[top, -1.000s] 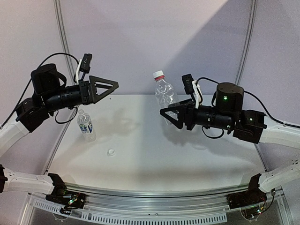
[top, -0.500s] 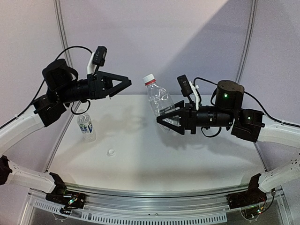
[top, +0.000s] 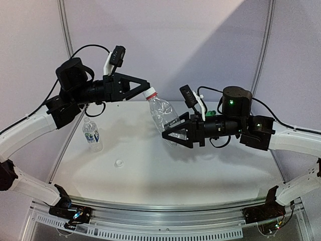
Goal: Unscrew the bottle caps
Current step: Unscrew the bottle cap from the plastic bottle.
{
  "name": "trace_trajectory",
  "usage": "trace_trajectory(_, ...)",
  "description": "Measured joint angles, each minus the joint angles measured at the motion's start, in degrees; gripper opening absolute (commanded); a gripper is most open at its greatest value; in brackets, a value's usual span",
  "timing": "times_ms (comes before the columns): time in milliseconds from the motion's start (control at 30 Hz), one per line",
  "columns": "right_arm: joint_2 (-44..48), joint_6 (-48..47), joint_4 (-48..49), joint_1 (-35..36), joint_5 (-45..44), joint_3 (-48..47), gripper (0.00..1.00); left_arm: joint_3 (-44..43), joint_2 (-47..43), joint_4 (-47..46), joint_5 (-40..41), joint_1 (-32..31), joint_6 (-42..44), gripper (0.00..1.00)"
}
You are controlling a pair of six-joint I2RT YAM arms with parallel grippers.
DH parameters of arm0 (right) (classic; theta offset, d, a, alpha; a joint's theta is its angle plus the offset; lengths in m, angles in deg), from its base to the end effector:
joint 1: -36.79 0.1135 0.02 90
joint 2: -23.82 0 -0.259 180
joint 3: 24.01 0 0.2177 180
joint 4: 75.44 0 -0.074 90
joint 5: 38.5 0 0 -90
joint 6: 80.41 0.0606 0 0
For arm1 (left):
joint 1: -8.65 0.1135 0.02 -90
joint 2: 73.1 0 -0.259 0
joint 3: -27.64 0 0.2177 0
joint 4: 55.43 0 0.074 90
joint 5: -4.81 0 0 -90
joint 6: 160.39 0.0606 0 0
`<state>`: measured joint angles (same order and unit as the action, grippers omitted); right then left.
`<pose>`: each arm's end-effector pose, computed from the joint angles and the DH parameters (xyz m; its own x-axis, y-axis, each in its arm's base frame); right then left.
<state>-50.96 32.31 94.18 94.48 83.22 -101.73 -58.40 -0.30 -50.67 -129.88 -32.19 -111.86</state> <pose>0.1302 0.2654 0.3583 -0.4491 -0.0955 -0.8883 -0.8934 0.0552 0.4458 0.1772 -0.2095 0.4280 -0.5728 -0.1272 -0.8098 0.8165 -0.0017 -0.5773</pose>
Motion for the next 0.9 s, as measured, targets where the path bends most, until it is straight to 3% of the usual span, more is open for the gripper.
trace_trajectory(167, -0.94, -0.31, -0.09, 0.0, 0.13, -0.94, 0.0, 0.0, 0.0, 0.09, -0.39, -0.57, 0.85, 0.64)
trace_trajectory(367, -1.31, -0.52, -0.31, 0.0, 0.11, -0.98, 0.0, -0.02, 0.0, 1.38, -0.96, -1.16, 2.27, 0.44)
trace_trajectory(533, -1.36, -0.59, -0.48, 0.0, 0.04, -1.05, 0.0, -0.09, 0.11, 2.14, -1.14, -1.53, 2.64, 0.38)
trace_trajectory(733, -1.38, -0.28, -1.29, -0.02, -0.35, -1.38, 0.0, -0.13, 0.52, 2.56, -1.11, -1.86, 3.13, 0.03)
trace_trajectory(900, -1.44, -0.42, -1.49, -0.07, -0.55, -1.44, 0.0, -0.2, 0.59, 2.82, -0.81, -1.9, 3.28, 0.0)
